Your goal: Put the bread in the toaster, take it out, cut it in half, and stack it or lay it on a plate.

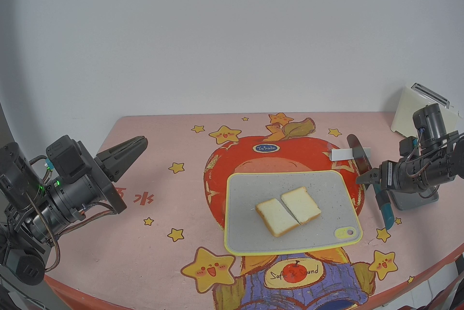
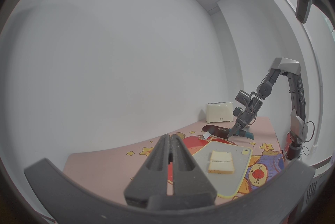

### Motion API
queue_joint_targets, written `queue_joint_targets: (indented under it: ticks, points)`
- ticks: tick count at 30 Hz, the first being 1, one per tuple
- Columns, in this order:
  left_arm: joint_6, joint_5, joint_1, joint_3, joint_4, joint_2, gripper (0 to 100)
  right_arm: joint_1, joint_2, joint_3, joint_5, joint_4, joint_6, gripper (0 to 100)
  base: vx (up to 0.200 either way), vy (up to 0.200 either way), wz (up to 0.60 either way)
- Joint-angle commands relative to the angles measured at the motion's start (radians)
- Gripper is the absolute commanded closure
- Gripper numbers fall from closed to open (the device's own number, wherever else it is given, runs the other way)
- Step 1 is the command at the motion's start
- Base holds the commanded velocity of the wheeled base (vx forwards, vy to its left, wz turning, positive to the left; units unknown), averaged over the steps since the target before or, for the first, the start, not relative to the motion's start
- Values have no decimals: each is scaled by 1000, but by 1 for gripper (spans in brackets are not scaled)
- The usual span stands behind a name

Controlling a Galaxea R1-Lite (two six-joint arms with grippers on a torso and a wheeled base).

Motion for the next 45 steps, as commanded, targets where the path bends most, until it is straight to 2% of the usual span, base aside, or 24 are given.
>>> queue_joint_targets:
  ticks: [1, 6, 8, 10, 13, 15, 17, 19, 23, 30, 40, 45]
  points:
    - [1, 0, 0, 3, 0, 4, 100, 16, -90, 3, -3, 1, -1, 0, 0, 0, 0]
    - [1, 0, 0, 1, 0, 1, 100, 57, -176, 9, -6, 3, 0, 0, 0, 0, 0]
    - [1, 2, -2, 1, 0, 1, 100, 95, -219, 12, -18, 4, 0, 0, 0, 0, 0]
    - [1, 3, -14, 1, 0, 1, 100, 152, -248, 12, -55, 10, 6, 0, 0, 0, 0]
    - [-1, 3, -14, -2, 0, -2, 100, 229, -254, 17, -75, 12, 14, 0, 0, 0, 0]
    - [-1, 2, -14, -2, 0, -7, 100, 309, -250, 34, -95, 3, 20, 0, 0, 0, 0]
    - [-1, 2, -14, 0, 0, -9, 100, 335, -247, 37, -109, 1, 29, 0, 0, 0, 0]
    - [-1, 2, -14, -2, 0, -10, 100, 385, -210, 37, -158, 1, 52, 0, 0, 0, 0]
    - [-1, 3, -14, 0, 0, -9, 100, 428, -144, 37, -227, -1, 66, 0, 0, 0, 0]
    - [-1, 3, -14, 0, 0, -19, 100, 479, -95, 35, -241, -2, 97, 0, 0, 0, 0]
    - [1, 6, -14, 0, 0, -33, 100, 480, -60, 31, -256, -2, 98, 0, 0, 0, 0]
    - [1, 8, -19, 3, 0, -30, 100, 482, -3, 40, -325, -68, 98, 0, 0, 0, 0]
